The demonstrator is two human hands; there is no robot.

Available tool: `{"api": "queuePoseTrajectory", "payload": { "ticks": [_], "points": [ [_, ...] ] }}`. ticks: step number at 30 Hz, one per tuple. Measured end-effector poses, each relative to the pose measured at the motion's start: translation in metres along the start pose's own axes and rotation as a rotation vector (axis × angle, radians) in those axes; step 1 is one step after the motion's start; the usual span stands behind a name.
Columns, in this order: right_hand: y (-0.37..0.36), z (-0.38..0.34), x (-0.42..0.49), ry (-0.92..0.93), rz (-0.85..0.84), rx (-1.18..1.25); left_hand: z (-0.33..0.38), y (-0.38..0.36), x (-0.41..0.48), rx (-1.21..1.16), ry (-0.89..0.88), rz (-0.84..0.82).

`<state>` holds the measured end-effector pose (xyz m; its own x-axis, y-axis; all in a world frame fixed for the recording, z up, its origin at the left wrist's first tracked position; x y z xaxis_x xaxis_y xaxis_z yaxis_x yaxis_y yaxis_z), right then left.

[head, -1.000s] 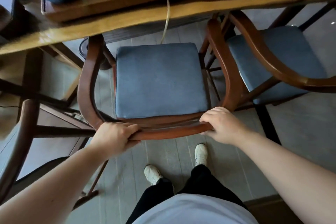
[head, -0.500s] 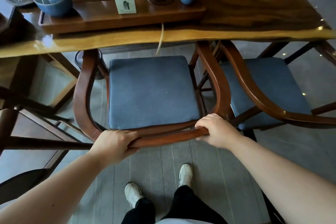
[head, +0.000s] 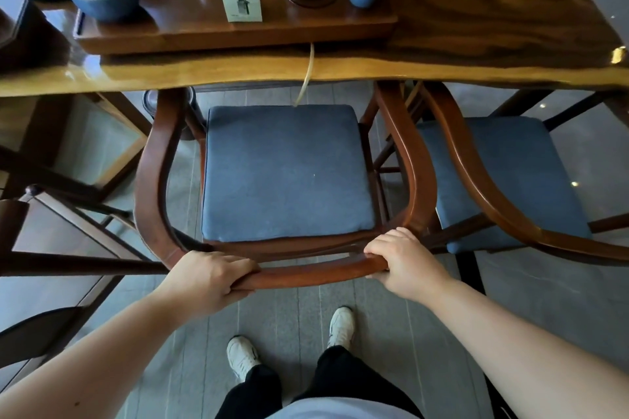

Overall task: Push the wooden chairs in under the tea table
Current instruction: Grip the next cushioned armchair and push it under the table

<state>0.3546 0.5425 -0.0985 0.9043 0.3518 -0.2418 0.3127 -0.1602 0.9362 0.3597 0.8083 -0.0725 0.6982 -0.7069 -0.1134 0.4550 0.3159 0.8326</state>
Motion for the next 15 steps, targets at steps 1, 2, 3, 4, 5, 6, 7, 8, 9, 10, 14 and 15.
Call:
{"api": "queuePoseTrajectory", "payload": {
  "ticks": [1,2,3,4,5,6,7,8,9,10,14,15],
  "points": [
    [-0.0008,0.0008,0.0,-0.013,-0.01,0.002,0.0,-0.0005,0.0002,-0.006,-0.012,-0.005],
    [-0.0013,0.0011,-0.0002,-0.022,-0.019,0.005,0.0,-0.0009,0.0004,-0.009,-0.02,-0.01],
    [-0.002,0.0006,-0.0002,-0.028,-0.025,0.007,-0.0002,-0.0011,0.0003,-0.009,-0.028,-0.015],
    [-0.0027,0.0005,-0.0005,-0.033,-0.027,0.008,-0.0003,-0.0016,0.001,-0.008,-0.039,-0.021],
    [-0.0032,0.0008,-0.0006,-0.038,-0.032,0.008,-0.0004,-0.0025,0.0013,-0.009,-0.047,-0.023],
    [-0.0037,0.0013,-0.0005,-0.043,-0.037,0.011,-0.0008,-0.0026,0.0011,-0.013,-0.047,-0.022],
    [-0.0037,0.0017,-0.0009,-0.05,-0.045,0.014,-0.0016,-0.0033,0.0008,-0.017,-0.043,-0.022],
    [-0.0038,0.0018,-0.0012,-0.052,-0.05,0.014,-0.0025,-0.0035,0.0004,-0.014,-0.035,-0.022],
    [-0.004,0.0018,-0.0012,-0.051,-0.053,0.012,-0.0035,-0.0043,0.0001,-0.008,-0.026,-0.024],
    [-0.0041,0.0021,-0.0011,-0.051,-0.054,0.01,-0.0042,-0.0053,-0.0004,-0.003,-0.012,-0.029],
    [-0.0047,-0.0017,0.0021,-0.036,-0.055,-0.068,-0.004,-0.0062,-0.0023,0.006,0.081,-0.011],
    [-0.0046,-0.0028,0.0018,-0.033,-0.067,-0.102,-0.0021,-0.0064,-0.0023,0.008,0.106,-0.004]
  ]
}}
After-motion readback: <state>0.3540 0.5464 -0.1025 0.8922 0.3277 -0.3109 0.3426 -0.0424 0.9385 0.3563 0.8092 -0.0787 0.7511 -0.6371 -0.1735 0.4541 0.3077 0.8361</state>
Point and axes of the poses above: each hand's wrist, its own x-axis towards the middle knuckle, its own y-axis out of the back of the hand, z = x × y, the point moved 8 cm from there along x, towards the middle knuckle, and after that the axes turned 12 degrees about -x, right-handed, at the moved point
